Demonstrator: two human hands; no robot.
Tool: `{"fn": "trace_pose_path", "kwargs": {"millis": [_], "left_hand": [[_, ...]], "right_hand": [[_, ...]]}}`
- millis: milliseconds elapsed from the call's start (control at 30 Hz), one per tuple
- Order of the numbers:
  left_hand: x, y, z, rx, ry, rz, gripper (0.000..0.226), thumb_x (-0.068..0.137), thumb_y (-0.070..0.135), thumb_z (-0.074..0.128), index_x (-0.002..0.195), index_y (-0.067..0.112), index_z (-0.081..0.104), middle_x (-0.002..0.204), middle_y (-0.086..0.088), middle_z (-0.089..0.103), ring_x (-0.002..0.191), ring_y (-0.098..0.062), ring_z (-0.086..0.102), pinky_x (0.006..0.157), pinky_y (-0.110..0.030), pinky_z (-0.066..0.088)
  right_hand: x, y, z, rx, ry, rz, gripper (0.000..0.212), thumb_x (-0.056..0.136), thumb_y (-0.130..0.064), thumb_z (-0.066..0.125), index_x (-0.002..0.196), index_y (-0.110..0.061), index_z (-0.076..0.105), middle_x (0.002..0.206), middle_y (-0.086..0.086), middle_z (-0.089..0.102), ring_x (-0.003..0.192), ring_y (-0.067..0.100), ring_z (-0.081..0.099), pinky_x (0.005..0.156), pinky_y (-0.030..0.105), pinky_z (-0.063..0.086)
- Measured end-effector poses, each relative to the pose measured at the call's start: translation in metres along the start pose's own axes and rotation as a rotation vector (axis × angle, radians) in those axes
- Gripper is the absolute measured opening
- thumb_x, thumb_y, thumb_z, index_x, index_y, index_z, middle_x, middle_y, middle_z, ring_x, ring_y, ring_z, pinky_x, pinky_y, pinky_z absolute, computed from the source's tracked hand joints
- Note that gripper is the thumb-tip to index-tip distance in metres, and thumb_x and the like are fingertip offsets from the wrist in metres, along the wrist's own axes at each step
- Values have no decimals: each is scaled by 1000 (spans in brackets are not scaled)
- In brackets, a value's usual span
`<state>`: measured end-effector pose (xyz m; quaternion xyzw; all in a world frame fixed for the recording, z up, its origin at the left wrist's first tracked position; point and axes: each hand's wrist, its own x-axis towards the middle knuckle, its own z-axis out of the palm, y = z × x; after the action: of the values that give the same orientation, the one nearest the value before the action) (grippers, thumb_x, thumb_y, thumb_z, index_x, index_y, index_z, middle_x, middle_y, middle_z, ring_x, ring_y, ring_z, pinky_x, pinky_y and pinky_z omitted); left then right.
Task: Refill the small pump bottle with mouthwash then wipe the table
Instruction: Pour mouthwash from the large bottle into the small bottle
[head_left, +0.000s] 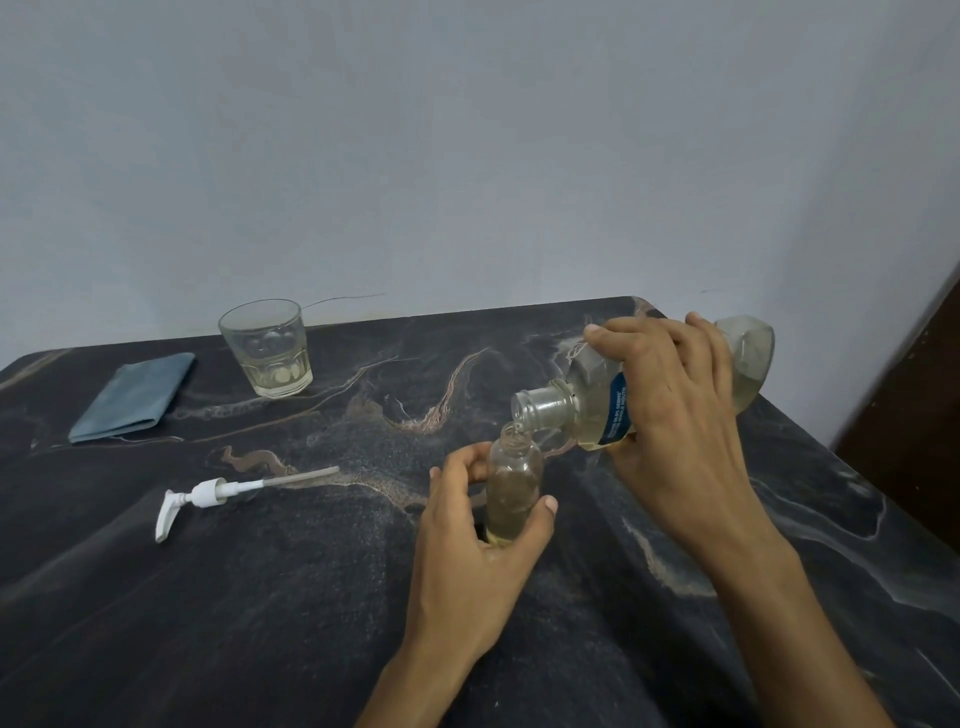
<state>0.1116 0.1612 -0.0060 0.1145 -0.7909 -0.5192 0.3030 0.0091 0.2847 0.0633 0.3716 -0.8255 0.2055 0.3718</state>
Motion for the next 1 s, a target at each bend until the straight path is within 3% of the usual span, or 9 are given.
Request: {"fn": "trace_pose_path", "kwargs": {"millis": [1000], "left_hand": [[2, 2, 0, -14, 12, 14, 43, 67, 57, 66, 104, 42, 49, 103, 26, 60, 101, 5, 57, 106, -49, 38]], "right_hand": [[0, 1, 0, -11, -19, 12, 96, 45, 8, 89, 123, -18, 40, 116, 7, 58, 112, 22, 41, 113, 28, 6]]}}
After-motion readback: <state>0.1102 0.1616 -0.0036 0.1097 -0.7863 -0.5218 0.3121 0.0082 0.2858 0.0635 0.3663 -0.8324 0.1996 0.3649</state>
